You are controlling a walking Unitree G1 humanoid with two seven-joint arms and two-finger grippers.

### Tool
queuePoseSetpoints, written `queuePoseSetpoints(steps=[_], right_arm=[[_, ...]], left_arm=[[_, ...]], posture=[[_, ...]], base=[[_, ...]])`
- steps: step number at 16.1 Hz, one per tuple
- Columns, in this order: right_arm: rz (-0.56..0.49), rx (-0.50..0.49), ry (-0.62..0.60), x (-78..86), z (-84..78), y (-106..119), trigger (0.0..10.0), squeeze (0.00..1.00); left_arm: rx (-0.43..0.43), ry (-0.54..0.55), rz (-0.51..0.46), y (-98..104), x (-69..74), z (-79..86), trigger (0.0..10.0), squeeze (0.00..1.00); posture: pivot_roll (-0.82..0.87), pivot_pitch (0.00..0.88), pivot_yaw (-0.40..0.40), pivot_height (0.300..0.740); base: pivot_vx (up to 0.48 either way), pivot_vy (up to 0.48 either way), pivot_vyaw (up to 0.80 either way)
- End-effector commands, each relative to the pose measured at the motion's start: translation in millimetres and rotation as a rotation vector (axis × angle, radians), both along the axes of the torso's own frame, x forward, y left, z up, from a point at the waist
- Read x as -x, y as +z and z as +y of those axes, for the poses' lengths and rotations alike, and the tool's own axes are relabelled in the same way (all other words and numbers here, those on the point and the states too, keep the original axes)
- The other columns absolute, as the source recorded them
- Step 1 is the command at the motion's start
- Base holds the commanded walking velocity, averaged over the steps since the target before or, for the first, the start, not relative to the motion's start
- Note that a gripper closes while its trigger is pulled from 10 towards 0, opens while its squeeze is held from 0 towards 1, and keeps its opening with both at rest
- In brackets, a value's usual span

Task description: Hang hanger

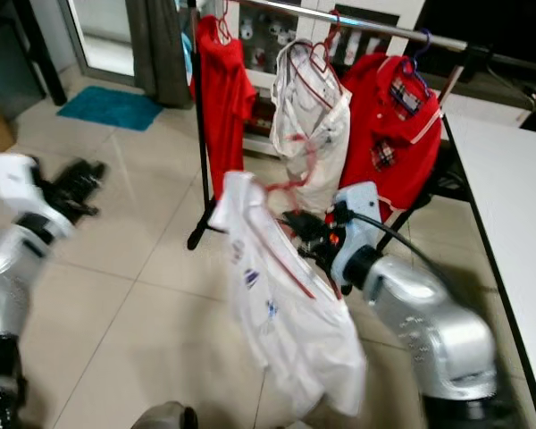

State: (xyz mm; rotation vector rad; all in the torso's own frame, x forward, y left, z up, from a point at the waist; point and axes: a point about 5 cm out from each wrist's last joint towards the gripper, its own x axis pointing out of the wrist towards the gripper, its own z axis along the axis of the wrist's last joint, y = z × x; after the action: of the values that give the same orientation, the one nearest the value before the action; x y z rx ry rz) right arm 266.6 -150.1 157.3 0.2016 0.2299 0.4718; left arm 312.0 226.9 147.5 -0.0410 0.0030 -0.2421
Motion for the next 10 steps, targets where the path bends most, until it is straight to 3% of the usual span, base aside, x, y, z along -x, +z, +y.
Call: queuePoseSetpoints(steps=[1,3,4,5,6,8,9,10], right_arm=[[-0.040,0.004,-0.117,-4.8,-7.9,5,10.0,0.00],[-0.037,0.005,-0.142,-10.6,0.0,5,10.0,0.00],[-0.036,0.031,-0.150,-13.2,1.7,4,10.0,0.00],[-0.038,0.008,-0.149,-16.4,6.3,5,10.0,0.00],[-0.040,-0.024,-0.156,-23.5,16.3,12,10.0,0.00],[-0.047,-0.044,-0.140,-26.0,26.0,18,10.0,0.00],[-0.052,-0.056,-0.119,-25.7,30.1,22,10.0,0.00],[-0.060,-0.096,-0.069,-23.3,37.7,29,10.0,0.00]], left_arm=[[-0.074,-0.096,0.016,-3,3.1,-28.4,10.0,0.00],[-0.131,-0.228,0.015,-10,7.2,-56.2,10.0,0.00],[-0.127,-0.276,0.010,-11,8.3,-64.1,10.0,0.00],[-0.084,-0.339,0.010,-10,8.7,-74.4,10.0,0.00],[-0.097,-0.452,0.016,-11,8.2,-90.7,10.0,0.00],[-0.136,-0.525,0.044,-14,7.6,-100.4,10.0,0.00],[-0.174,-0.518,0.057,-16,4.2,-100.7,10.0,1.00],[-0.210,-0.477,0.071,-17,-4.6,-98.1,10.0,1.00]], posture=[[0.04,0.047,-0.046,0.740],[0.04,0.049,-0.049,0.740],[0.04,0.050,-0.050,0.740],[0.04,0.051,-0.055,0.740],[0.03,0.050,-0.057,0.740],[0.03,0.049,-0.055,0.740],[0.02,0.049,-0.050,0.740],[0.02,0.048,-0.049,0.740]], base=[[0.000,0.000,0.00],[0.000,0.000,0.00],[0.000,0.000,0.00],[0.000,0.000,0.00],[0.000,0.000,0.00],[0.000,0.000,0.00],[0.000,0.000,0.00],[0.000,0.000,0.00]])
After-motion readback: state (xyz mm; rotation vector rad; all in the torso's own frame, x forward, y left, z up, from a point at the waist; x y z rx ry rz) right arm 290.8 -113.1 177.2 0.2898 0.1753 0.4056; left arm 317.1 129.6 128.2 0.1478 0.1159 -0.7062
